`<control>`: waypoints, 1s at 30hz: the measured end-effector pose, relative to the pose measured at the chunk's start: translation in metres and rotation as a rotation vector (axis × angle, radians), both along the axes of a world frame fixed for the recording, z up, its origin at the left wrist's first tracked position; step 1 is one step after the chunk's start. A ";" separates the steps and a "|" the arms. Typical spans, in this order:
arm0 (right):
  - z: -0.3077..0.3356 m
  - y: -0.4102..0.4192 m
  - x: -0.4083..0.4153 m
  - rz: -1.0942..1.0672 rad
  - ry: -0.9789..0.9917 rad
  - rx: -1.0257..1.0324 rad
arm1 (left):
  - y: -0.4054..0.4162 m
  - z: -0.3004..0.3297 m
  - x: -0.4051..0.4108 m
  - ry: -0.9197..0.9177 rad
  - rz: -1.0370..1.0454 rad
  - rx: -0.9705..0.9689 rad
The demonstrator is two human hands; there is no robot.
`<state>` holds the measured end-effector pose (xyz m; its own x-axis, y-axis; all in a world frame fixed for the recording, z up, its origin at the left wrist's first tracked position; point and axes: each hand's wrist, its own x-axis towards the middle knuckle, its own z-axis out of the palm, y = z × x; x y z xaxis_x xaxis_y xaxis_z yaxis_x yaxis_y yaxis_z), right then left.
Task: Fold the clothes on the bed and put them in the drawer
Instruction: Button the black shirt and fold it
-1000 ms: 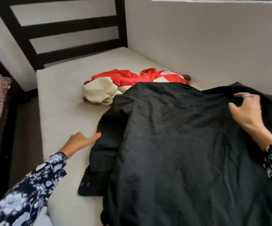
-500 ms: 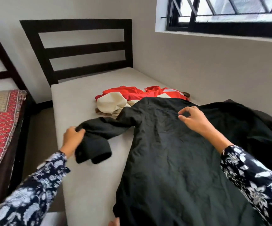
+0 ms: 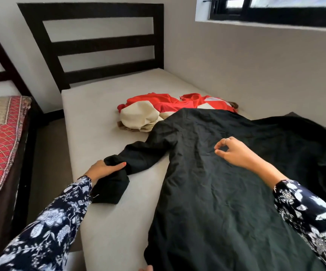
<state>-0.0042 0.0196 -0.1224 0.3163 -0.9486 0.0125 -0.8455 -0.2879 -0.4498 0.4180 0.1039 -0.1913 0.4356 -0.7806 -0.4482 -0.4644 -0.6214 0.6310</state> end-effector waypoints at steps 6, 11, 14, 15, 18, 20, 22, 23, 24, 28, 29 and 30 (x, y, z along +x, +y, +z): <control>-0.010 -0.011 0.014 0.025 0.010 0.062 | -0.018 -0.001 0.003 -0.190 -0.054 -0.003; -0.011 -0.017 0.005 0.001 0.009 0.057 | -0.014 0.068 0.024 -0.887 0.124 -0.520; -0.014 -0.019 -0.003 -0.027 0.010 0.039 | -0.011 0.081 0.049 -1.219 0.030 -0.723; -0.016 -0.020 -0.005 -0.030 0.015 0.042 | -0.008 0.075 0.056 -1.317 -0.060 -0.701; -0.023 -0.022 -0.003 -0.014 0.045 0.065 | 0.013 0.030 0.074 -1.488 -0.453 -0.395; -0.026 -0.021 -0.001 0.005 0.063 0.082 | 0.033 0.005 0.079 -1.423 -0.519 -0.024; -0.028 -0.020 0.001 0.031 0.070 0.090 | 0.048 -0.013 0.079 -1.172 -0.280 0.187; -0.031 -0.019 0.004 0.048 0.073 0.097 | 0.055 -0.018 0.076 -1.044 -0.137 0.197; -0.031 -0.019 0.006 0.058 0.077 0.102 | 0.057 -0.020 0.069 -0.935 -0.004 0.144; -0.034 -0.021 0.025 0.089 0.062 0.107 | 0.043 -0.027 0.059 -0.339 0.612 -0.111; -0.035 -0.021 0.029 0.091 0.045 0.109 | 0.037 -0.028 0.055 -0.201 0.713 -0.124; -0.035 -0.021 0.034 0.099 0.032 0.113 | 0.031 -0.030 0.050 -0.055 0.751 -0.126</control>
